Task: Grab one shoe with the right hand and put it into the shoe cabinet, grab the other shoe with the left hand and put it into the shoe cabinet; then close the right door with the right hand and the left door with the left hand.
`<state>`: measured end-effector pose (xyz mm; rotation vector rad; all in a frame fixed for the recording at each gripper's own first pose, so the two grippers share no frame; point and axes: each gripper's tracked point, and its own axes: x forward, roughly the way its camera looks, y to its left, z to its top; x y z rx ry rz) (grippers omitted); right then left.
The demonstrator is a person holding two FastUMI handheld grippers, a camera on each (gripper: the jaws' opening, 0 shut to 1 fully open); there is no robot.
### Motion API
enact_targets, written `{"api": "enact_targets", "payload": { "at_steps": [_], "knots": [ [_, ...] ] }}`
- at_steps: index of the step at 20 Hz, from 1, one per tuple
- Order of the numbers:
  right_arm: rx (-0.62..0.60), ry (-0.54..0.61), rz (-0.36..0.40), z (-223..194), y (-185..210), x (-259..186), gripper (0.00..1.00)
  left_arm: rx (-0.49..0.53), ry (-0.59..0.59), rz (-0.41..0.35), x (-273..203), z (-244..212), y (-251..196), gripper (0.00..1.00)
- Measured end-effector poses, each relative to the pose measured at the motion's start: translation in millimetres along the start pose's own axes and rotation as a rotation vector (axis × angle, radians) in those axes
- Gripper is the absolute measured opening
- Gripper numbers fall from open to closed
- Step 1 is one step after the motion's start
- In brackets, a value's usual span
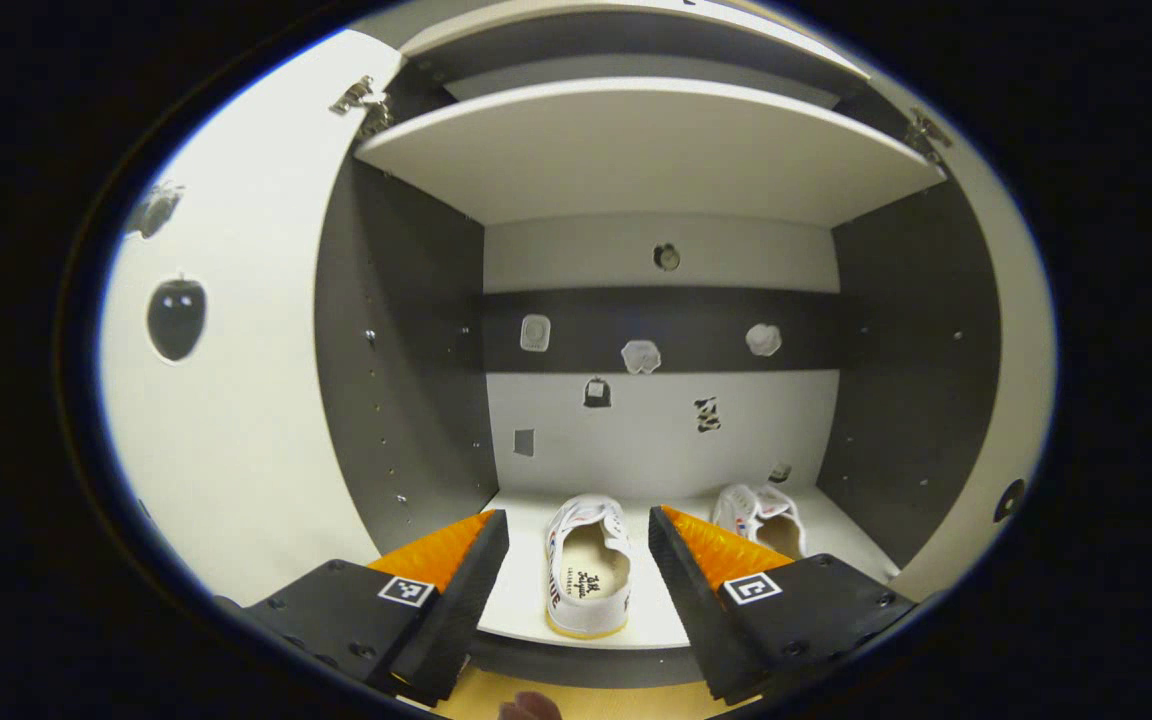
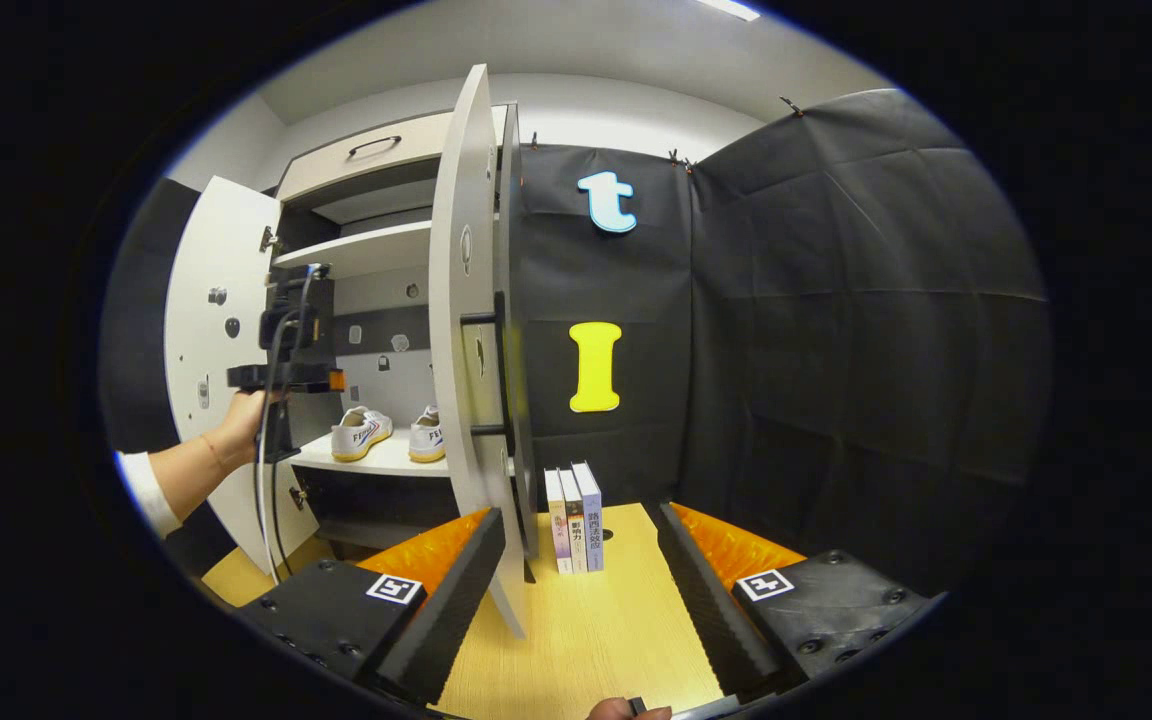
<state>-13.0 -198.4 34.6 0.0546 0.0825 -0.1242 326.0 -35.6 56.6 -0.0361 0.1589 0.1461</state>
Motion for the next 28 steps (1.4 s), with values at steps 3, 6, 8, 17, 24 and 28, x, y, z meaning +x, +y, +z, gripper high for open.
{"api": "enact_targets", "payload": {
  "at_steps": [3, 6, 8, 17, 24, 28],
  "knots": [
    [0.01, -0.019, -0.003, 17, -4, 16, 0.98, -0.005, -0.053, -0.023, -50, 11, 2, 0.91],
    [0.023, -0.051, 0.013, 38, -3, 34, 0.98, -0.013, -0.1, -0.043, -102, 13, 3, 0.93],
    [0.013, -0.07, 0.022, 48, -5, 48, 0.97, -0.018, -0.112, -0.056, -135, 8, 5, 0.93],
    [0.088, -0.077, 0.088, 65, 1, 101, 0.98, 0.035, -0.12, -0.093, -240, -8, 15, 0.93],
    [0.04, -0.088, 0.095, 63, 18, 105, 0.97, 0.028, -0.124, -0.154, -279, -28, 24, 0.93],
    [-0.003, -0.106, 0.075, 64, 28, 102, 0.98, 0.007, -0.117, -0.179, -289, -43, 40, 0.93]
  ]
}}
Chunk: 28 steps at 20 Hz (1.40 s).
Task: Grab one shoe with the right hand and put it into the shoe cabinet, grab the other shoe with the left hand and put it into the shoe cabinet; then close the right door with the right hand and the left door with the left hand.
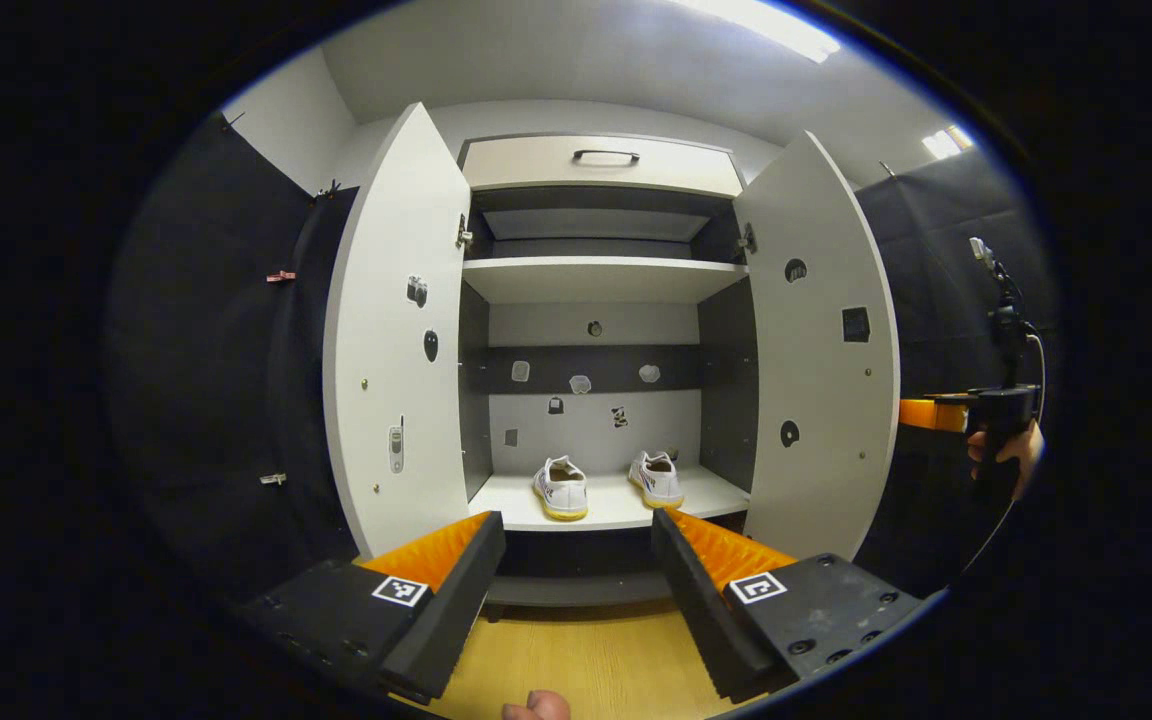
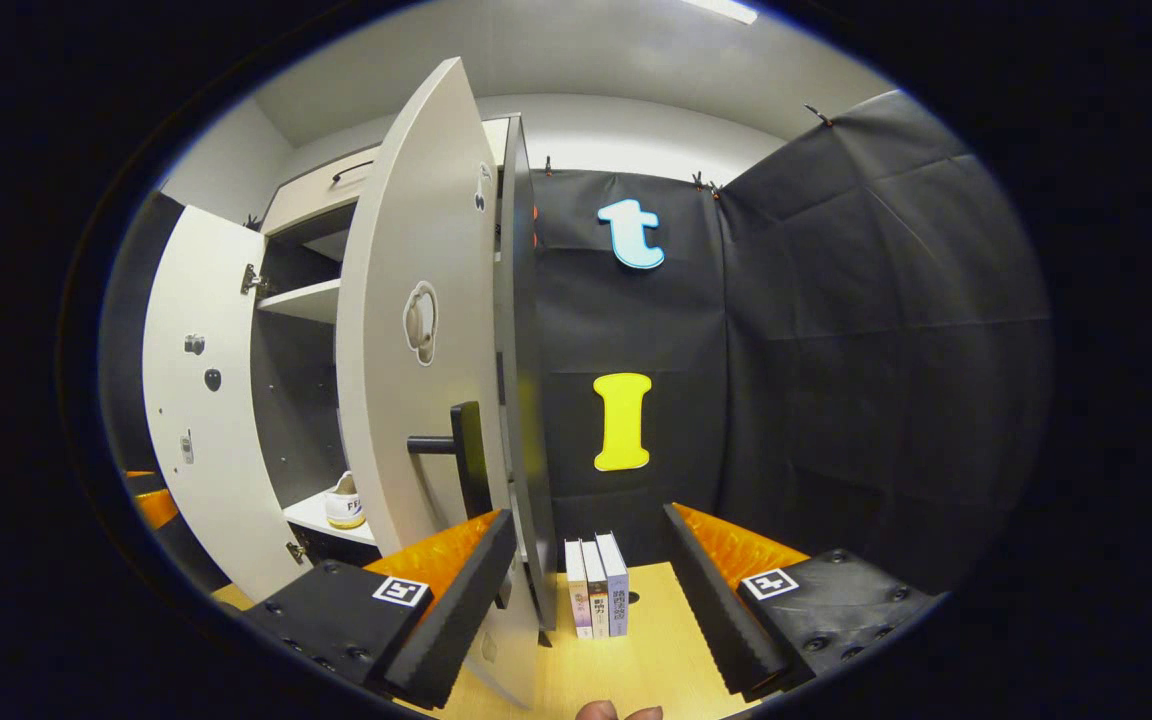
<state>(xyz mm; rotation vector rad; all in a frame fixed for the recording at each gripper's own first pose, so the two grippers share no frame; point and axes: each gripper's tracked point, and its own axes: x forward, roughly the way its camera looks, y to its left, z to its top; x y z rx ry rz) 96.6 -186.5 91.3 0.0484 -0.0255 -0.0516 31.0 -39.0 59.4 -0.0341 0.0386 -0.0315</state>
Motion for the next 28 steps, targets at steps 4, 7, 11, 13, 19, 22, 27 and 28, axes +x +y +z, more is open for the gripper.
{"api": "enact_targets", "payload": {
  "at_steps": [4, 7, 11, 13, 19, 22, 27, 28],
  "knots": [
    [0.023, -0.004, -0.017, -2, 18, -4, 1.0, -0.021, 0.021, 0.007, -10, -11, 20, 0.93],
    [0.038, -0.005, 0.004, -5, 42, -6, 0.98, -0.038, 0.035, 0.031, -17, -16, 44, 0.93],
    [0.052, -0.005, 0.071, -11, 89, -3, 0.98, -0.041, 0.038, 0.067, -26, -19, 72, 0.93],
    [0.056, -0.003, 0.115, -14, 117, 4, 0.98, -0.041, 0.039, 0.08, -31, -20, 84, 0.93],
    [0.07, 0.034, 0.255, -23, 198, 10, 0.98, -0.047, 0.053, 0.127, -40, -24, 118, 0.93],
    [0.093, 0.043, 0.284, -25, 216, -8, 0.98, -0.051, 0.048, 0.155, -40, -22, 136, 0.93],
    [0.121, 0.072, 0.31, -33, 225, -37, 0.98, -0.057, 0.032, 0.199, -30, -8, 176, 0.93],
    [0.123, 0.078, 0.31, -35, 224, -41, 0.98, -0.061, 0.028, 0.204, -27, -4, 185, 0.93]
  ]
}}
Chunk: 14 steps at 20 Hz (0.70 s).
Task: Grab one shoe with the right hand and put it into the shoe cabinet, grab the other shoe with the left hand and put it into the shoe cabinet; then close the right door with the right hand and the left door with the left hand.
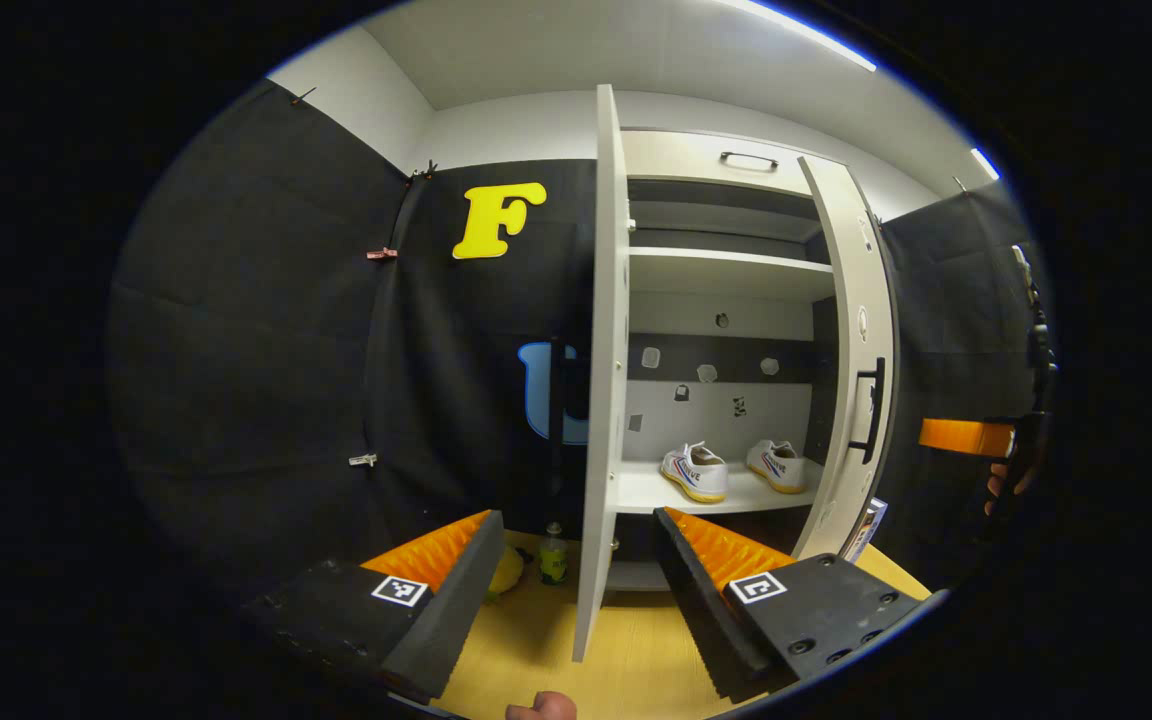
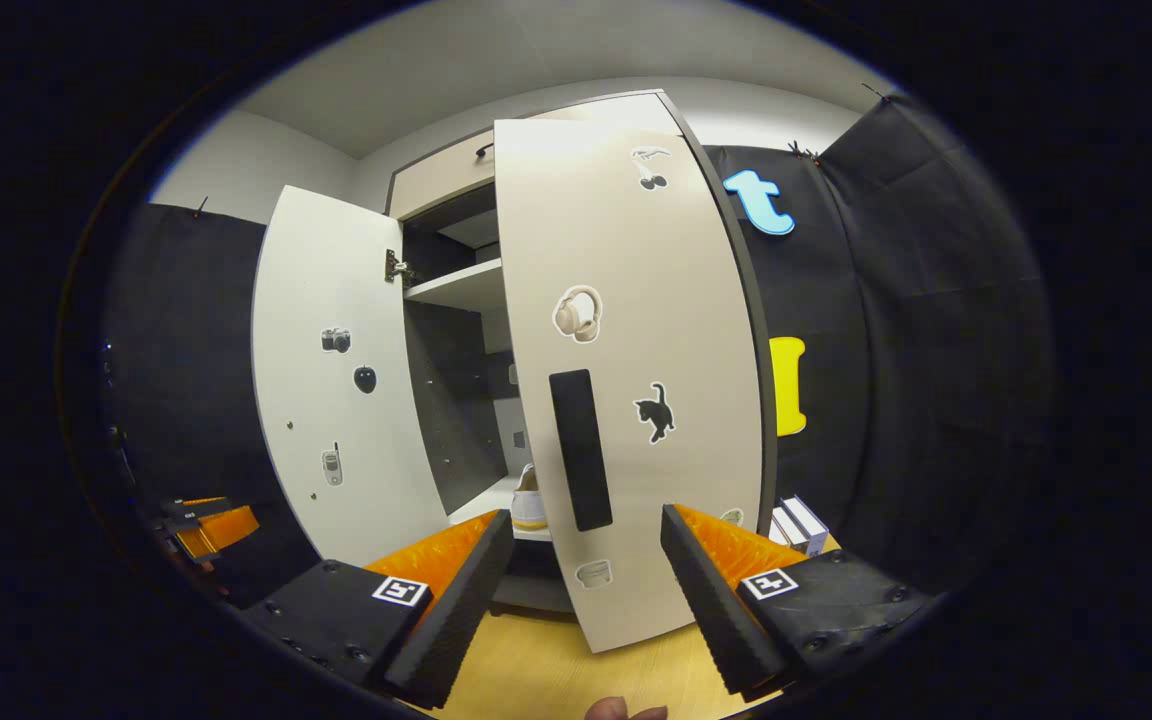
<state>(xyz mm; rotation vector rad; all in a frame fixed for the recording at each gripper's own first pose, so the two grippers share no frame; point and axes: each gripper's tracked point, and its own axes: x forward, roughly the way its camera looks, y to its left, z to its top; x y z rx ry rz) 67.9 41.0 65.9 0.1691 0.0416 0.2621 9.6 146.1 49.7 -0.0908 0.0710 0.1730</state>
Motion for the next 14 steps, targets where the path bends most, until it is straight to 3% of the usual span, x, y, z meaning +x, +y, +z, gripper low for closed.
{"api": "enact_targets", "payload": {
  "at_steps": [6, 14],
  "knots": [
    [-0.031, 0.016, -0.033, -9, -10, -15, 0.98, -0.002, -0.048, 0.046, 36, 28, 51, 0.93],
    [-0.043, 0.006, -0.095, -7, -33, -32, 0.98, -0.009, -0.023, 0.056, 104, 18, 79, 0.94]
  ]
}}
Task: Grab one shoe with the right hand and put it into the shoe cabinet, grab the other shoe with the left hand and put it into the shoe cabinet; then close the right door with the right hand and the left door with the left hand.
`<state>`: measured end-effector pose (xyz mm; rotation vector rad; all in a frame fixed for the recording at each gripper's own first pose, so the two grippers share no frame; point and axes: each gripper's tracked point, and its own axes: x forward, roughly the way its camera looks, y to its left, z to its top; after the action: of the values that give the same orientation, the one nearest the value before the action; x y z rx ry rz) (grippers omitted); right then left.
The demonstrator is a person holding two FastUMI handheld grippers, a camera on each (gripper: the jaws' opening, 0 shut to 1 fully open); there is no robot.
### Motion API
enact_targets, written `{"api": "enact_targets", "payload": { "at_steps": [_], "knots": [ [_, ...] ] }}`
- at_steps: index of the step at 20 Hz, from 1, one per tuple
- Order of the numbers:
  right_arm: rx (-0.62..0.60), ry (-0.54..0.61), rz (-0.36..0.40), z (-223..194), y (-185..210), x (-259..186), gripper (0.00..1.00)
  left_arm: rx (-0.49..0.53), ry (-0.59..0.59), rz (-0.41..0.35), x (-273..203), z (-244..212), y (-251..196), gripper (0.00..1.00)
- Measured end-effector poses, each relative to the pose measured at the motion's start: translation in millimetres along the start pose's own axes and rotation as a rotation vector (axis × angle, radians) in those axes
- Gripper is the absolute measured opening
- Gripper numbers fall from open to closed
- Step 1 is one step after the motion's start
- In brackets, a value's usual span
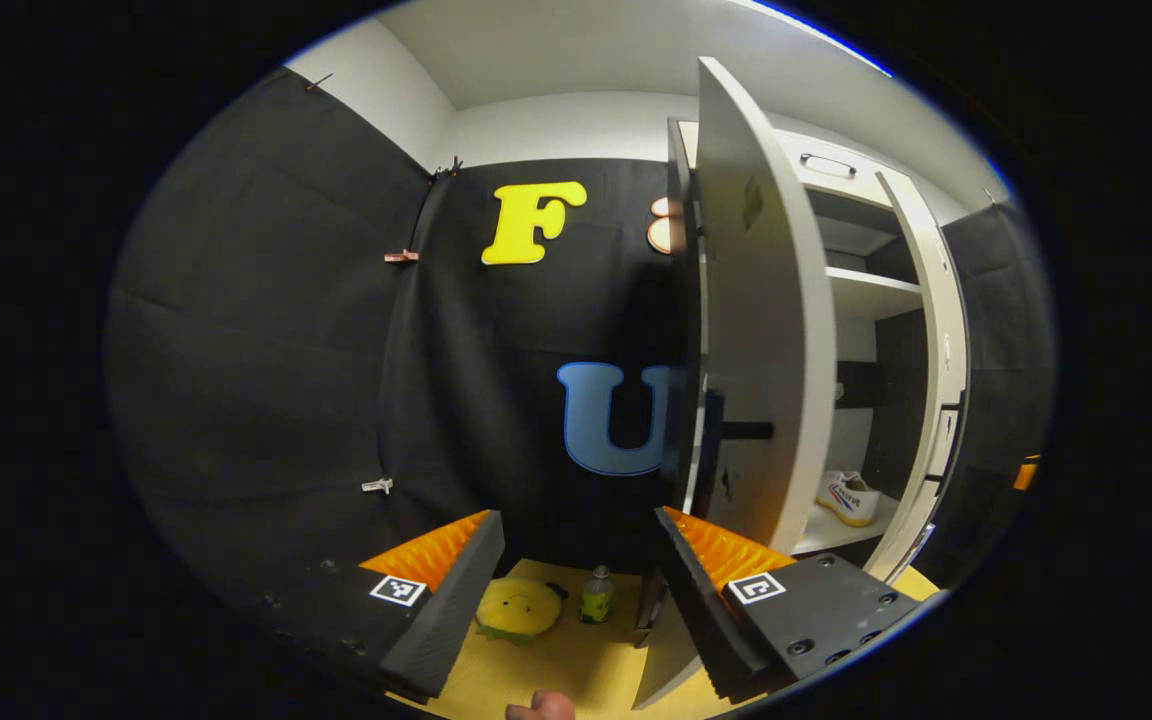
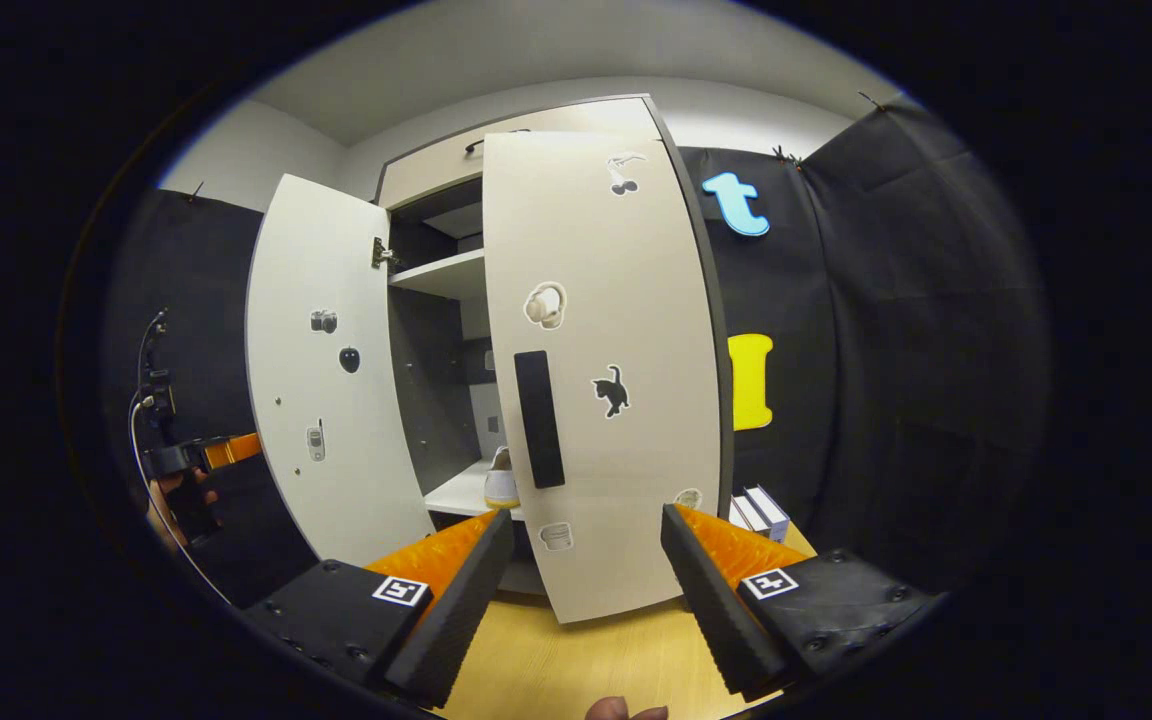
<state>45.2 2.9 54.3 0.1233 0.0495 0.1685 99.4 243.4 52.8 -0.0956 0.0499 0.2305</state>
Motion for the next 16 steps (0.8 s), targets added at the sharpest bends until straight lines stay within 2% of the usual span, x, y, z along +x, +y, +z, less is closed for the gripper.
{"api": "enact_targets", "payload": {
  "at_steps": [3, 8, 16],
  "knots": [
    [0.005, -0.002, -0.027, 2, -13, -3, 0.98, 0.01, 0.001, -0.016, 0, -3, -8, 0.93],
    [0.015, 0.001, -0.032, 1, -22, -5, 0.98, 0.083, -0.017, -0.019, 0, -1, -20, 0.92],
    [0.028, 0.006, -0.017, 0, -34, -11, 0.98, 0.047, -0.001, -0.067, -14, -5, -72, 0.92]
  ]
}}
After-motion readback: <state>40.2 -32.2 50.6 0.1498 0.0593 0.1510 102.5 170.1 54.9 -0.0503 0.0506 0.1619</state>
